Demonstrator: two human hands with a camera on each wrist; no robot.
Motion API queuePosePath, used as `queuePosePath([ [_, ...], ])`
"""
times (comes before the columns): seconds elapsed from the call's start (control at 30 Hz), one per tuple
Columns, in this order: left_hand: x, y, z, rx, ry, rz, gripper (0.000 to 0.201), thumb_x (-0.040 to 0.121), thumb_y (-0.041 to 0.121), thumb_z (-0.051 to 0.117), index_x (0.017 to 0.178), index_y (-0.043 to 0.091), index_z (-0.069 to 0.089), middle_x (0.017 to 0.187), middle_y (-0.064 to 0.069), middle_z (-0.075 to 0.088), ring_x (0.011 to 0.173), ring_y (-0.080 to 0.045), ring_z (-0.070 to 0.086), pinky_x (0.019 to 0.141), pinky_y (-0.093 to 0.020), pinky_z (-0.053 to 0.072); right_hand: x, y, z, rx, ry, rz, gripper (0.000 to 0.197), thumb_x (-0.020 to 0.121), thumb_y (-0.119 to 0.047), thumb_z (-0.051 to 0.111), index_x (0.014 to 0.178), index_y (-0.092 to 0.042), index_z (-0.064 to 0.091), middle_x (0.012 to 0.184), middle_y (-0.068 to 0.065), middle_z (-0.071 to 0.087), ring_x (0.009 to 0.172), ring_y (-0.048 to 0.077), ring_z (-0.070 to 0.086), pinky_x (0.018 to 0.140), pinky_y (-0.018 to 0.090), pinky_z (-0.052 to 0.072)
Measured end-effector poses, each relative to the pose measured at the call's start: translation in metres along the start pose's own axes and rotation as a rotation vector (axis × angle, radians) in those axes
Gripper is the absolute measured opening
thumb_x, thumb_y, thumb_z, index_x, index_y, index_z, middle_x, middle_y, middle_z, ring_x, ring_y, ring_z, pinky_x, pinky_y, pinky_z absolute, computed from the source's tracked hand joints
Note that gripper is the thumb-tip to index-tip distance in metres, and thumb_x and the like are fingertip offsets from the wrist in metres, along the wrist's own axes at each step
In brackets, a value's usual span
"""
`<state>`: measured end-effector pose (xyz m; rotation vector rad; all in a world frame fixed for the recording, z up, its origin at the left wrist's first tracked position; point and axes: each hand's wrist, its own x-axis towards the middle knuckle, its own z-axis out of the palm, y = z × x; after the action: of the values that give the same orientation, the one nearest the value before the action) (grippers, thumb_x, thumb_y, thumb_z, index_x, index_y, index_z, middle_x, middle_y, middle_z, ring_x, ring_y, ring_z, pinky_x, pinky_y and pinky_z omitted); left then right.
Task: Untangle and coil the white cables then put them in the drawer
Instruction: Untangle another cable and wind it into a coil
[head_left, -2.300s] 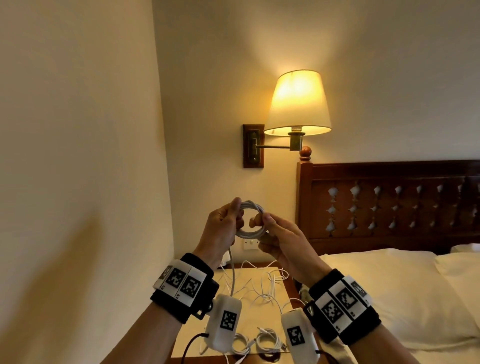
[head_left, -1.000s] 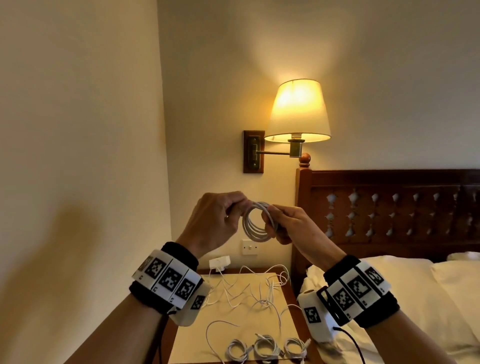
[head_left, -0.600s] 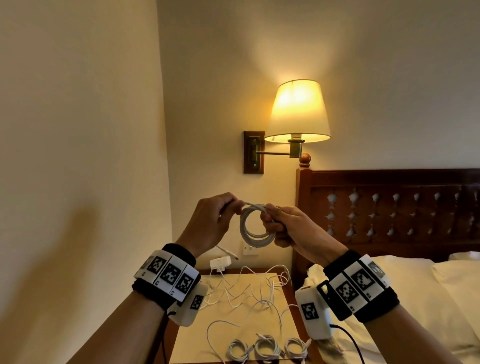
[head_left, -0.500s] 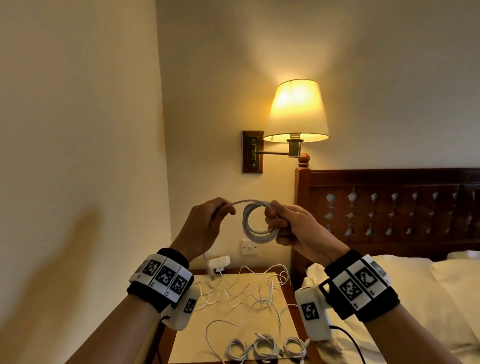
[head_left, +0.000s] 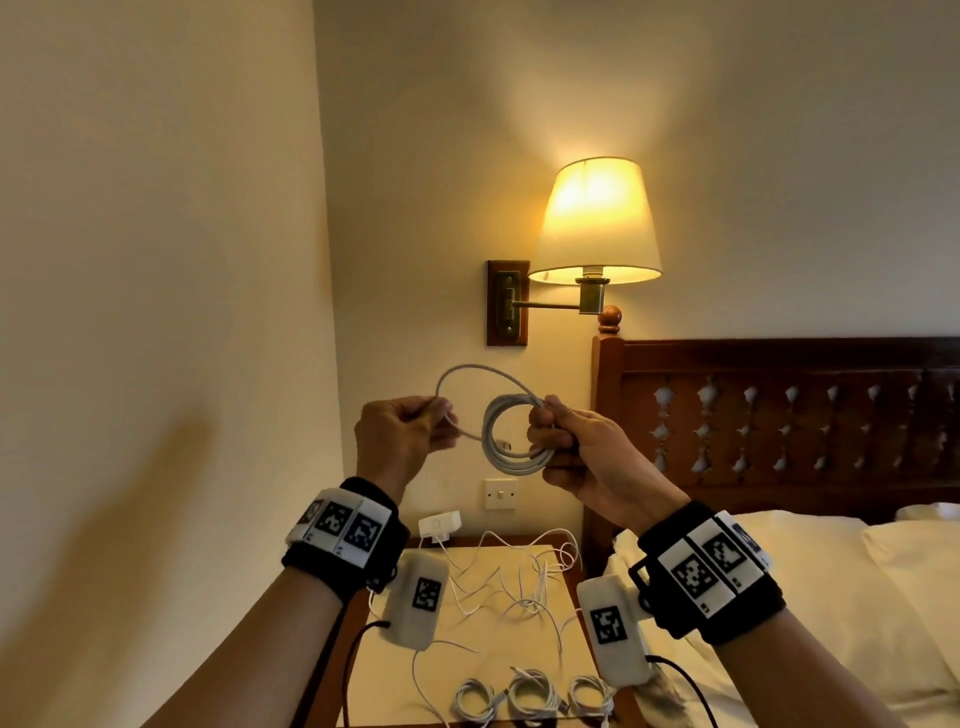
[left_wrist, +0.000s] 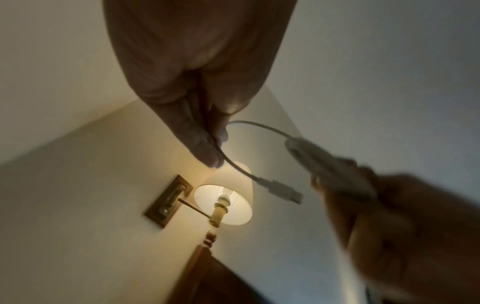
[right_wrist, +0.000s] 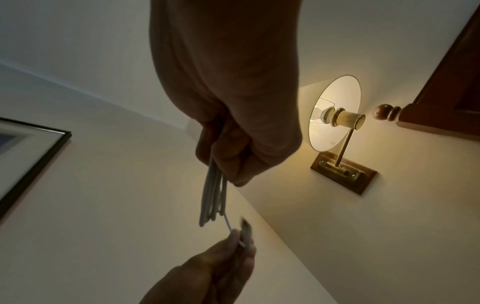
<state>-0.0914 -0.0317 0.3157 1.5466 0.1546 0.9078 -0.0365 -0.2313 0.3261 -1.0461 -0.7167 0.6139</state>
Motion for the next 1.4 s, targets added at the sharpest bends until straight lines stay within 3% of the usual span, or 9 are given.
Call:
queuePosePath([
  [0.23,-0.014,0.015,0.011,-0.286,-0.155,-0.279,0.017,0.093,0.009,0.058,0.101,0.000,0.068,0.090,-0.015,0.073,0.072,-0.016,0.072,0.062,-0.023,0.058,0.004,0.001,0.005,0.030,0.005,-0.003,0.037,0.106,-0.032,0.030,0.081,-0.015,0.051,0.061,-0.005,0.033,0.048,0.007,0.028,0.041,0.017,0.025],
  [0.4,-0.027,0.019,0.017,-0.388,-0.383,-0.546,0.033,0.097,0.030,0.052,0.103,0.002,0.067,0.086,-0.011,0.068,0.087,-0.024,0.064,0.082,-0.039,0.054,0.008,0.007,0.005,-0.102,0.070,-0.047,0.036,0.106,-0.032,0.030,0.083,-0.015,0.052,0.061,-0.005,0.037,0.050,0.007,0.032,0.043,0.018,0.032],
  [0.47,-0.028,0.021,0.019,-0.266,-0.423,-0.482,0.044,0.091,0.038,0.061,0.111,-0.001,0.065,0.096,-0.015,0.068,0.095,-0.028,0.064,0.088,-0.042,0.054,0.010,0.009,0.004,-0.163,0.103,-0.067,0.036,0.106,-0.032,0.030,0.084,-0.015,0.052,0.061,-0.006,0.039,0.051,0.007,0.033,0.044,0.018,0.032],
  [0.6,-0.032,0.029,0.025,0.031,-0.384,-0.270,0.027,0.088,0.005,0.065,0.112,-0.005,0.062,0.101,-0.021,0.069,0.088,-0.027,0.072,0.080,-0.036,0.060,0.011,0.010,0.003,-0.212,0.160,-0.106,0.036,0.106,-0.033,0.030,0.085,-0.015,0.053,0.060,-0.006,0.039,0.052,0.008,0.032,0.046,0.019,0.031],
  [0.73,-0.035,0.035,0.020,0.161,-0.309,-0.167,0.014,0.093,0.004,0.058,0.101,-0.004,0.066,0.084,-0.022,0.073,0.072,-0.028,0.073,0.060,-0.026,0.060,0.013,0.001,-0.005,-0.204,0.249,-0.189,0.035,0.106,-0.032,0.029,0.086,-0.016,0.052,0.062,-0.007,0.039,0.051,0.007,0.032,0.048,0.020,0.029],
  [0.9,-0.026,0.033,-0.011,0.119,-0.199,-0.204,0.020,0.095,0.012,0.056,0.094,-0.003,0.070,0.073,-0.016,0.073,0.062,-0.023,0.072,0.056,-0.028,0.060,0.012,-0.023,-0.027,-0.161,0.342,-0.217,0.037,0.106,-0.032,0.029,0.082,-0.017,0.053,0.061,-0.007,0.038,0.050,0.006,0.029,0.048,0.020,0.026],
  [1.1,-0.040,0.016,-0.018,0.251,-0.443,-0.236,0.025,0.096,0.025,0.055,0.094,0.007,0.073,0.086,-0.009,0.075,0.082,-0.022,0.072,0.078,-0.040,0.056,0.022,-0.029,-0.026,-0.263,0.334,-0.257,0.038,0.106,-0.033,0.031,0.083,-0.015,0.055,0.062,-0.007,0.038,0.051,0.007,0.030,0.049,0.021,0.027],
  [1.3,-0.041,0.012,-0.019,0.518,-0.839,-0.116,0.041,0.075,0.063,0.062,0.097,0.032,0.075,0.111,0.007,0.070,0.101,-0.017,0.063,0.083,-0.029,0.051,0.026,-0.026,-0.014,-0.479,0.074,-0.208,0.037,0.106,-0.031,0.030,0.082,-0.015,0.053,0.060,-0.008,0.040,0.050,0.006,0.034,0.047,0.019,0.031],
  [1.4,-0.032,0.039,-0.017,0.262,-0.437,-0.029,0.054,0.085,0.065,0.039,0.108,0.028,0.070,0.113,0.009,0.069,0.082,-0.019,0.055,0.068,-0.028,0.041,0.029,-0.031,-0.015,-0.444,-0.089,-0.144,0.038,0.100,-0.038,0.038,0.075,-0.020,0.060,0.059,-0.009,0.045,0.048,0.005,0.038,0.046,0.017,0.034],
])
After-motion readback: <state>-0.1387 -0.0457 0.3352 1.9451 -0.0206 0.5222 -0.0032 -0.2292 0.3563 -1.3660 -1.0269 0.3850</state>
